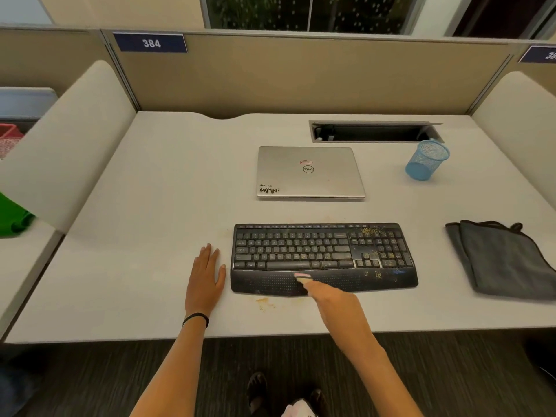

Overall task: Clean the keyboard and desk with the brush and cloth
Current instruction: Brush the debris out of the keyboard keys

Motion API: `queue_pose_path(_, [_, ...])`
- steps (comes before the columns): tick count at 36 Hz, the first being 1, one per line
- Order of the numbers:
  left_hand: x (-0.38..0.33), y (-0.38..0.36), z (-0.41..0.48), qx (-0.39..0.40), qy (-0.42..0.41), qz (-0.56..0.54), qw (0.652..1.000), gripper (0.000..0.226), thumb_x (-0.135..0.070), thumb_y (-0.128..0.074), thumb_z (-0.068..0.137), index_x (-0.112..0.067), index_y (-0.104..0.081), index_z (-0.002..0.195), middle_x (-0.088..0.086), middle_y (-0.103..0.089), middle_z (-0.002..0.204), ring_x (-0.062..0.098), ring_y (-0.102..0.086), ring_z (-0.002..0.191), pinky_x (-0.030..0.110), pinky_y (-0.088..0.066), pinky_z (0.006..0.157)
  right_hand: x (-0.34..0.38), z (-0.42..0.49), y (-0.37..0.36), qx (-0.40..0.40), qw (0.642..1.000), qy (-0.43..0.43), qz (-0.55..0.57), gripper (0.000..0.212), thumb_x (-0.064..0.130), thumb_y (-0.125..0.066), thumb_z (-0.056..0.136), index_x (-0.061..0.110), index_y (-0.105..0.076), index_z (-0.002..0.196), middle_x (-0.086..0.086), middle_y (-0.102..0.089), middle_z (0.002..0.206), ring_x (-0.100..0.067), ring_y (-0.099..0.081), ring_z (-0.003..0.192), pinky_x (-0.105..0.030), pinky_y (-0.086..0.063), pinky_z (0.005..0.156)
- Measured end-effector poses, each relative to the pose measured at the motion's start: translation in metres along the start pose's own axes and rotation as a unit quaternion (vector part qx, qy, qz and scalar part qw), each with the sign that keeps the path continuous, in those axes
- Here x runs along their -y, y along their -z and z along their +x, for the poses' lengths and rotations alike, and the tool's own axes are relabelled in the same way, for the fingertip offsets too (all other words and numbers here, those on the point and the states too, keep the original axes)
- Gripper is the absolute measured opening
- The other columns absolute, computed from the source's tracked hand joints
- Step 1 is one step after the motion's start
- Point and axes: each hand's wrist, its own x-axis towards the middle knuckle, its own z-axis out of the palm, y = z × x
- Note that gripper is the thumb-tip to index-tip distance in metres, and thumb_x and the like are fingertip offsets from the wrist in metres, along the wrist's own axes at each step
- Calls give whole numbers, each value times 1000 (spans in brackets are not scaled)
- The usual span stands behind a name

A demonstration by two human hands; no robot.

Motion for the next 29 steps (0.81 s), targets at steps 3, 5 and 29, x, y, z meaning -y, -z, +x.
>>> queue_pose_path(3, [-1,1,0,-1,0,-2,1000,53,-24,-44,99,-9,-28,147,5,-16,157,15,-8,144,31,-5,117,-3,3,1,-25,999,-22,-26,41,9,-85,57,23,-70,92,14,-69,74,2,-62,54,-9,-41,44])
queue_pose_path(5, [-2,1,0,0,-1,-4,1000,53,-24,-44,99,-9,-28,147,5,-16,157,15,-8,144,30,-4,117,-3,4,-2,-26,999,-15,-22,42,8,-85,57,22,-70,93,13,-70,78,1,-64,58,-9,-44,48])
queue_pose_path(29, [1,0,0,-3,-8,-1,1000,62,-40,-29,93,-10,-27,147,3,-15,157,9,-3,142,29,-3,116,17,16,-15,159,977,78,115,33,15,-48,95,23,-56,125,3,-61,125,-13,-58,112,-22,-44,95])
